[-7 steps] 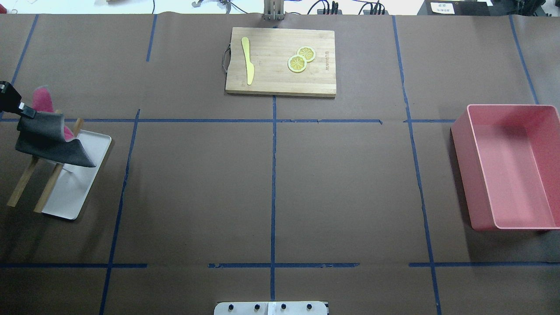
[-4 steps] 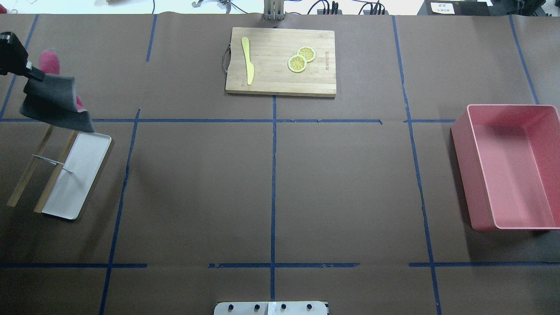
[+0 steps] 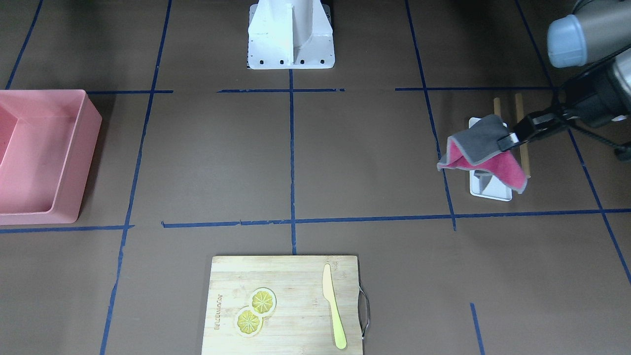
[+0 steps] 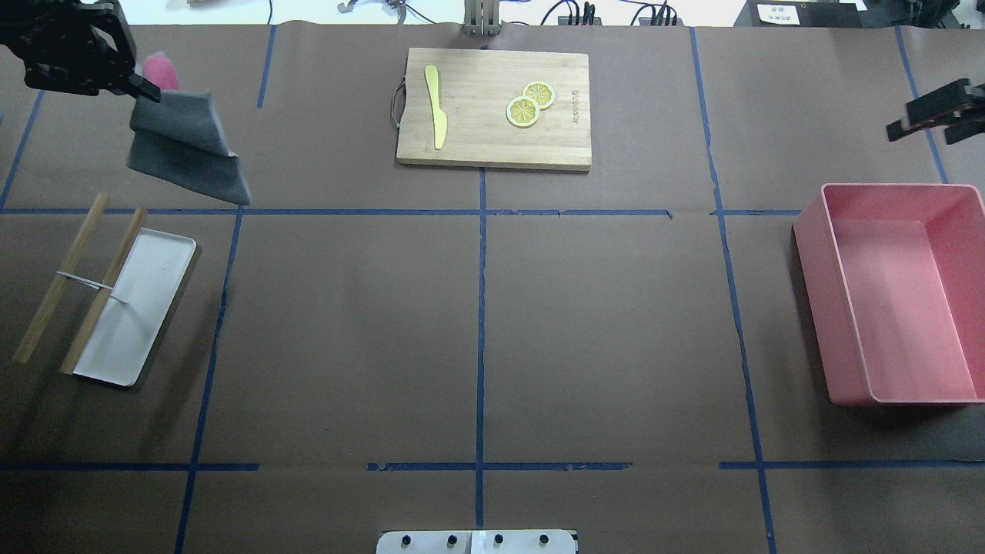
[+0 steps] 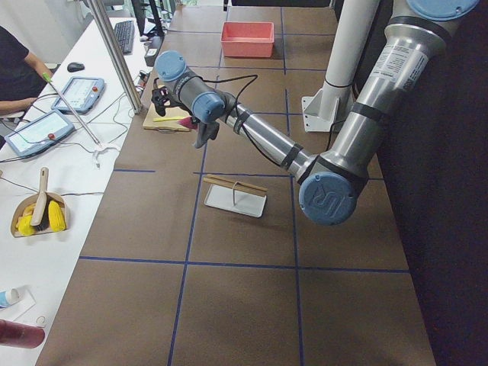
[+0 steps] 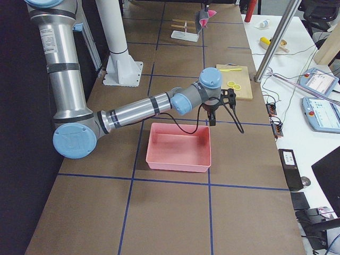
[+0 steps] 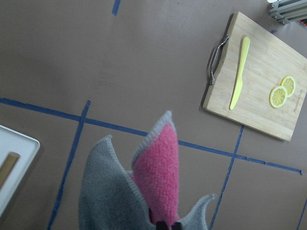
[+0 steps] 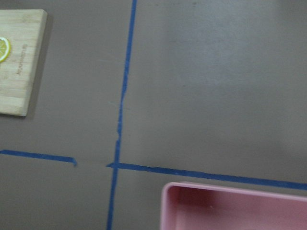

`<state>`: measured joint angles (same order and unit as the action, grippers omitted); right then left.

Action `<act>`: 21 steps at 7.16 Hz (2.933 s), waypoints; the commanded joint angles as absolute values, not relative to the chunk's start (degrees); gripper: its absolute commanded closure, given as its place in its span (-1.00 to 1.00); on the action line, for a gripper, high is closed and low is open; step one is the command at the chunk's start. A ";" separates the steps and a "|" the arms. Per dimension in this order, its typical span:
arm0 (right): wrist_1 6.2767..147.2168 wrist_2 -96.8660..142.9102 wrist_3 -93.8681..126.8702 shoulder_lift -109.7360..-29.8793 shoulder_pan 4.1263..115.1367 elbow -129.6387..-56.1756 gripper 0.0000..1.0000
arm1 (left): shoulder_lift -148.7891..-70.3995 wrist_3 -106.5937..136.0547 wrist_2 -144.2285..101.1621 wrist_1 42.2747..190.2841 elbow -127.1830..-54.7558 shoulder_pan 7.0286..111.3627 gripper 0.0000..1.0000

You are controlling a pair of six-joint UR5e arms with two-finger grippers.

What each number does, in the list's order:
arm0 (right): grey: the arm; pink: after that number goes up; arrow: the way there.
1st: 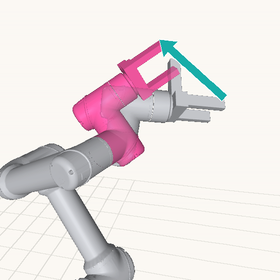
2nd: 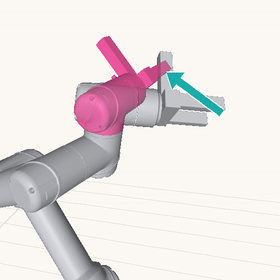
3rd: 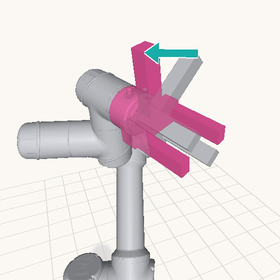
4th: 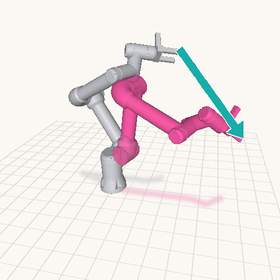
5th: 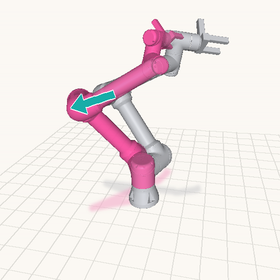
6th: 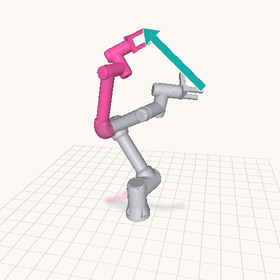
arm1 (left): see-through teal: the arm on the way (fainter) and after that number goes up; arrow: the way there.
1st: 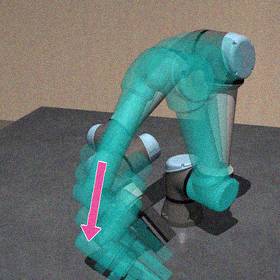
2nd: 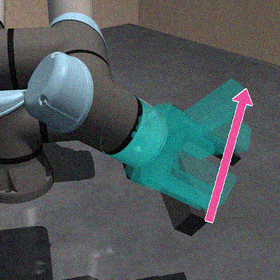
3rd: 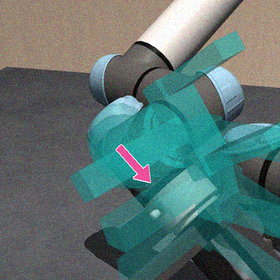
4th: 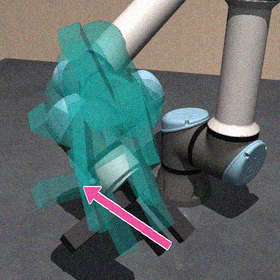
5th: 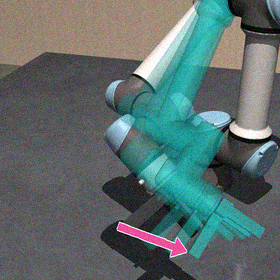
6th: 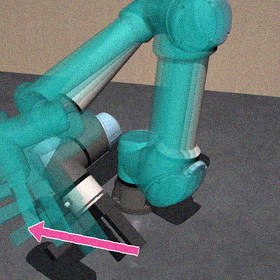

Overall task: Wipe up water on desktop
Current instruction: 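Lift the cloth with the left gripper toward the table center while the right arm approaches, then grasp the hanging cloth with the right gripper below the left gripper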

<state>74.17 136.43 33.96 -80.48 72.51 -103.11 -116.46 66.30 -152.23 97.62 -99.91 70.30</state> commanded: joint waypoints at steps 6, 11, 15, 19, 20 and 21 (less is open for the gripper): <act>73.04 107.90 51.33 -60.04 35.13 -113.38 -0.98 | -124.09 87.10 -141.24 111.00 -97.91 56.79 0.99; 68.12 97.65 48.26 -56.69 26.54 -112.76 -0.98 | -128.40 89.99 -141.42 111.36 -98.96 46.95 0.96; 68.03 95.27 48.25 -56.69 25.23 -112.76 -0.98 | -130.78 92.72 -141.50 111.36 -99.05 43.60 0.95; 68.12 95.10 48.34 -56.87 25.05 -112.85 -0.28 | -130.96 92.81 -141.68 111.36 -99.14 43.59 0.95; 68.20 94.75 48.43 -57.21 25.05 -112.94 0.51 | -130.96 92.81 -141.68 111.36 -99.14 43.59 0.95; 68.12 92.31 48.34 -57.56 24.27 -113.03 0.89 | -130.96 92.81 -141.68 111.36 -99.14 43.59 0.95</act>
